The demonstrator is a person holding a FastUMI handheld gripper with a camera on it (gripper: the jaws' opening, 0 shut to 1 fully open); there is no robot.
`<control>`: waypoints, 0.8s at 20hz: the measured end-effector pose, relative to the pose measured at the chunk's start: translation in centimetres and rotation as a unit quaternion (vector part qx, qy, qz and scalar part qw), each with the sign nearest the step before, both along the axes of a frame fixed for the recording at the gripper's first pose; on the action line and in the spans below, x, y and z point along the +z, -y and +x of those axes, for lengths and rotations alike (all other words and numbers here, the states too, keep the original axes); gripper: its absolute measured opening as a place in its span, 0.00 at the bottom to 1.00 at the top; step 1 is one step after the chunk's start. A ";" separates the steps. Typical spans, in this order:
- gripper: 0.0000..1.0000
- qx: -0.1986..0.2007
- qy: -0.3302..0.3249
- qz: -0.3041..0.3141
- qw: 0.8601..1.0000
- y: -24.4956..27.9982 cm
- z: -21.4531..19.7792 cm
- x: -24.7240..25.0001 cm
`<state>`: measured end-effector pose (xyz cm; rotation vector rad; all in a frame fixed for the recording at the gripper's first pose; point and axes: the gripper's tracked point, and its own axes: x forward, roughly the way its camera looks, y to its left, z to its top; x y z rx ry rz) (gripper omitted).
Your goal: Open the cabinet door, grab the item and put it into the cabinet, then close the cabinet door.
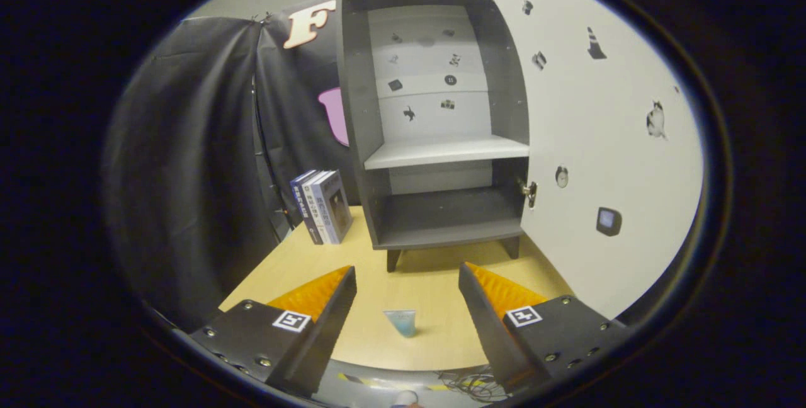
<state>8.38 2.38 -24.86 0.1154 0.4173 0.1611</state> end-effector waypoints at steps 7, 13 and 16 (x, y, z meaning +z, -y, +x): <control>0.97 0.010 -0.059 -0.004 0.998 -2.2 2.3 -8.6; 0.97 0.007 -0.100 0.001 0.995 -3.7 3.4 -15.7; 0.97 0.007 -0.111 -0.003 0.994 -4.2 3.8 -18.2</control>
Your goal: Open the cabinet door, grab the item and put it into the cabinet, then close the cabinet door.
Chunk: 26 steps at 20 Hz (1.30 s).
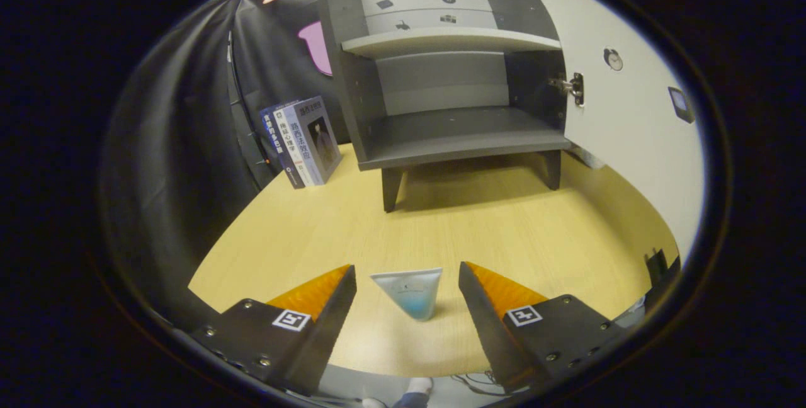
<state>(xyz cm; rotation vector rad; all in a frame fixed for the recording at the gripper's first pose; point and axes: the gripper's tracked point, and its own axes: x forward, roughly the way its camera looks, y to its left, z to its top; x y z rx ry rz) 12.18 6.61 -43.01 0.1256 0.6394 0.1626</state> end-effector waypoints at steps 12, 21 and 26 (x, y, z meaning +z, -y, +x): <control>0.54 -0.001 0.010 -0.026 1.000 0.2 0.9 -1.1; 0.54 -0.004 0.081 -0.027 0.996 2.4 4.3 11.0; 0.53 -0.012 0.156 -0.026 0.987 4.6 9.1 21.2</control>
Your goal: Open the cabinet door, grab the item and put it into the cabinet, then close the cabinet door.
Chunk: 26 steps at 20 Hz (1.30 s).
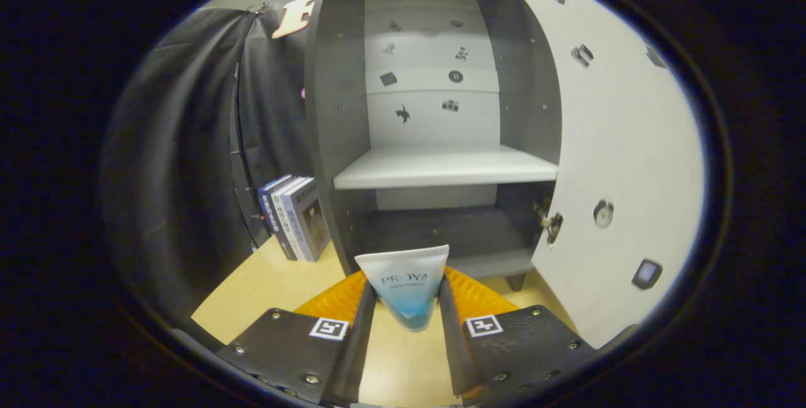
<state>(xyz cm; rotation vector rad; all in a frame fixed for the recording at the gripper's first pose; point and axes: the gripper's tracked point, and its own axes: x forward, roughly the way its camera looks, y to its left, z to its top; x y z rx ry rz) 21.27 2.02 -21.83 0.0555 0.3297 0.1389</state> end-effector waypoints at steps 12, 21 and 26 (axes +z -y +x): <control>0.53 0.000 0.104 0.007 0.995 1.3 16.1 12.6; 0.53 -0.024 0.092 -0.002 0.995 2.6 22.5 10.1; 0.53 -0.037 0.079 0.005 0.996 2.9 23.1 9.2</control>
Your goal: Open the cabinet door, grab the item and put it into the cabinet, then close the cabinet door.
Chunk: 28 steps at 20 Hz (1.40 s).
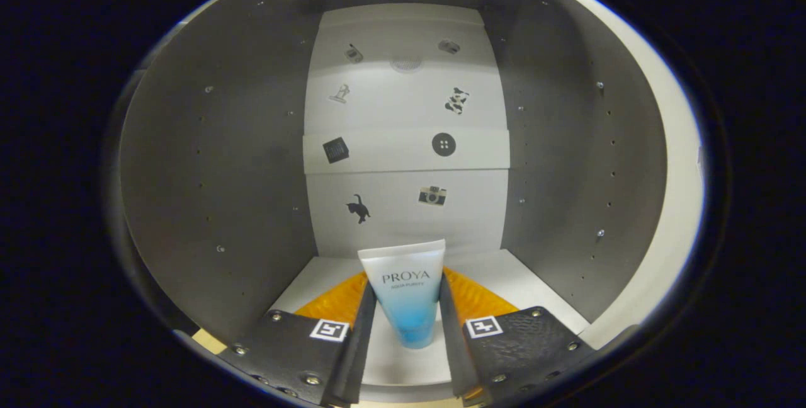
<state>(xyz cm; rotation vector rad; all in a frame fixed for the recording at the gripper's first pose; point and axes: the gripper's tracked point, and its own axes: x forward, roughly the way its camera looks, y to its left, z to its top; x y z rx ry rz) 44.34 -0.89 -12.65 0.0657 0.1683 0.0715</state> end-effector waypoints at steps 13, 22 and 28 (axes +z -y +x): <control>0.94 -0.006 0.011 -0.002 1.000 0.2 -3.2 1.4; 0.96 -0.020 0.026 -0.013 0.999 1.1 -15.5 5.0; 0.96 -0.043 0.031 -0.020 0.998 3.0 -27.1 6.6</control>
